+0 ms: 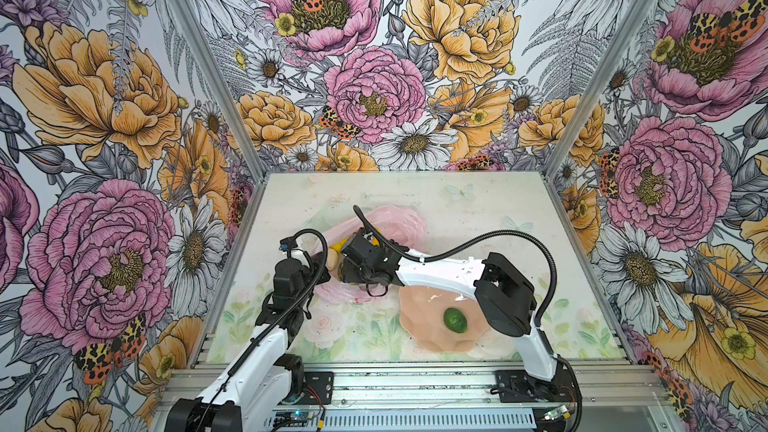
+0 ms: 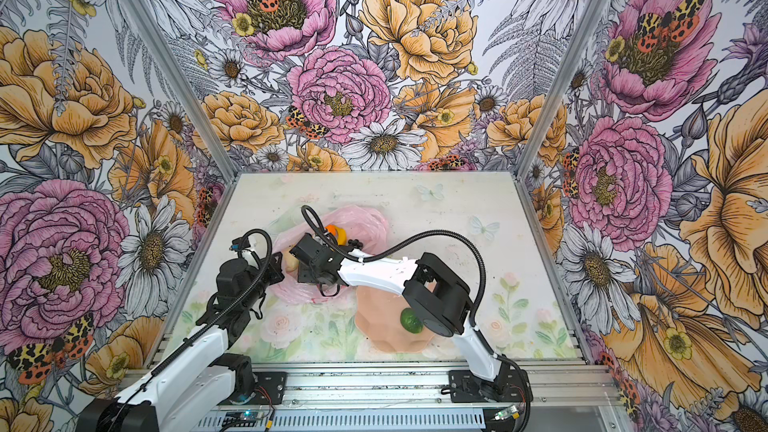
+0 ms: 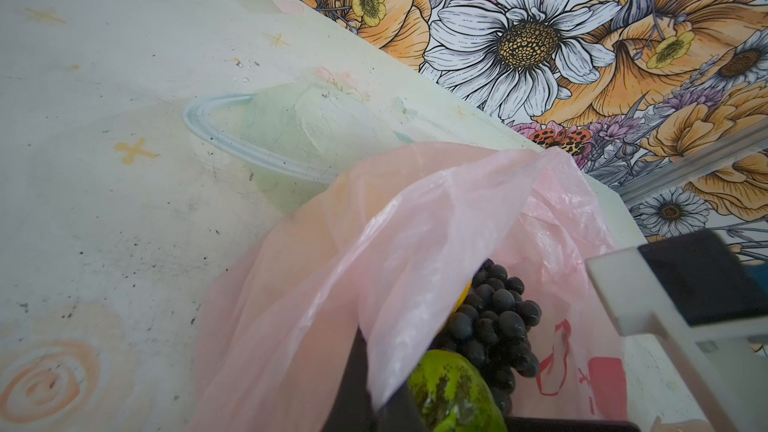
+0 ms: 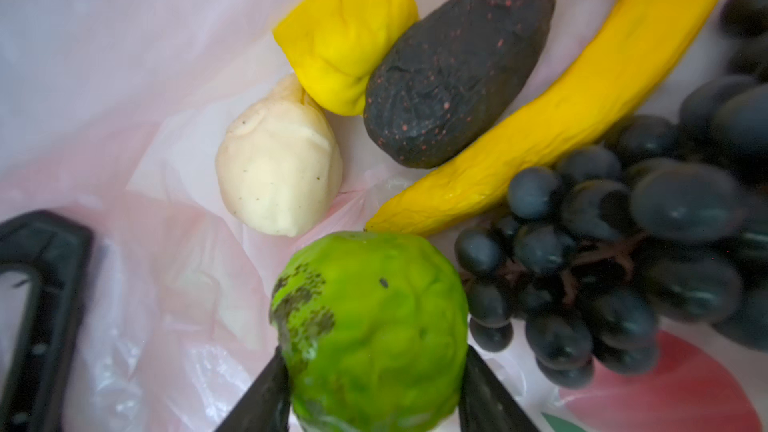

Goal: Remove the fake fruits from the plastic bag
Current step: 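Lower the right gripper into the bag and grasp the lime-green fruit, then lift the lime-green fruit and carry it over the peach bowl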

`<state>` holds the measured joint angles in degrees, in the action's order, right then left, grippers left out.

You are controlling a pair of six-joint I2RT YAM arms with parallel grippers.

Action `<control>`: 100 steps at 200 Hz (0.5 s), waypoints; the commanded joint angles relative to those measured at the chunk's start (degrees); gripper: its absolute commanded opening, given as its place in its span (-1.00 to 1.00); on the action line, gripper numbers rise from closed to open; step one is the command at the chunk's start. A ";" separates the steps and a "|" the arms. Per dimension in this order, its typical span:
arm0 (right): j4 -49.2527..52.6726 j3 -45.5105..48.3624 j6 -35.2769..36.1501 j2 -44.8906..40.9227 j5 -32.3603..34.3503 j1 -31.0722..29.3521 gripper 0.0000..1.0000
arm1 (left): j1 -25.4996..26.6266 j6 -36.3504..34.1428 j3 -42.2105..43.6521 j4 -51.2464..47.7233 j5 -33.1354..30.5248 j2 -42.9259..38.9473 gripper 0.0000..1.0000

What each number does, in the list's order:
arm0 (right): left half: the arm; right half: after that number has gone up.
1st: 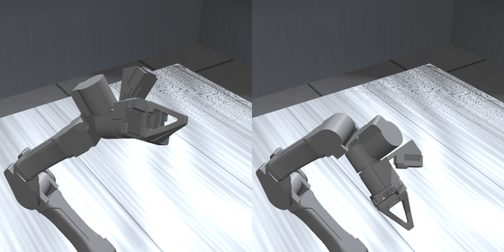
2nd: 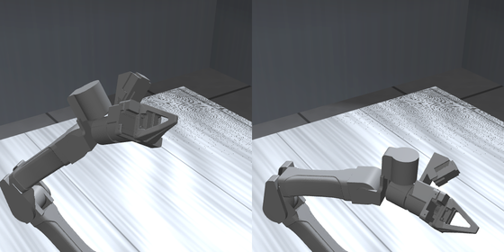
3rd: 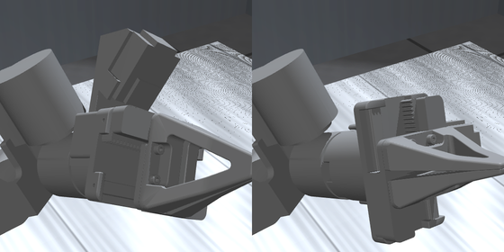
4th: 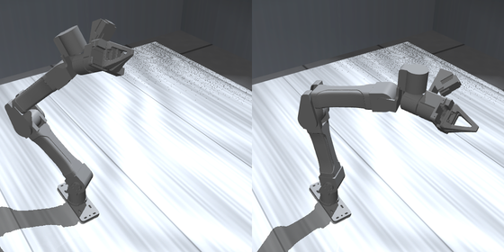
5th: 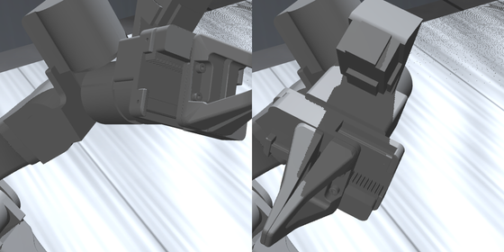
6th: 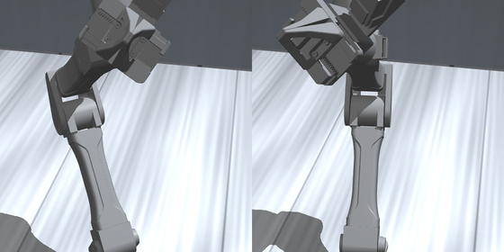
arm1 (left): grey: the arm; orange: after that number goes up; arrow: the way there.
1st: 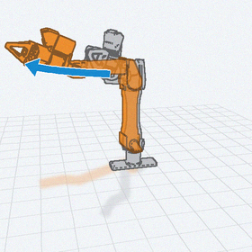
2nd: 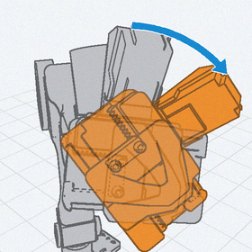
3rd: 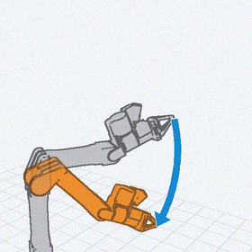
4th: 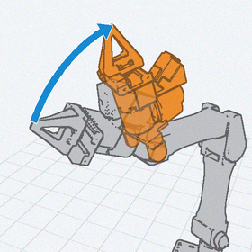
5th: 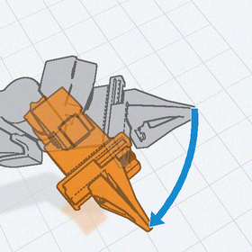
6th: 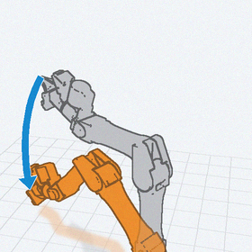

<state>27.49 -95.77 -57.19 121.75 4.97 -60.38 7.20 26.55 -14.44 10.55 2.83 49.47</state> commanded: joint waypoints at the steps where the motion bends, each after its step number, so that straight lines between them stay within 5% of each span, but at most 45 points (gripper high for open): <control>1: 0.18 0.32 2.96 -3.80 3.97 -0.69 0.07 | -0.63 -1.01 0.84 0.88 -0.65 -0.96 -1.00; 100: 5.23 1.52 11.69 -10.76 12.94 -1.25 0.02 | -0.61 -0.97 0.85 0.97 -0.74 -0.78 -1.00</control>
<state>30.55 -94.52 -49.41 114.56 13.41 -61.23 7.20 26.55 -14.44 10.55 2.83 49.47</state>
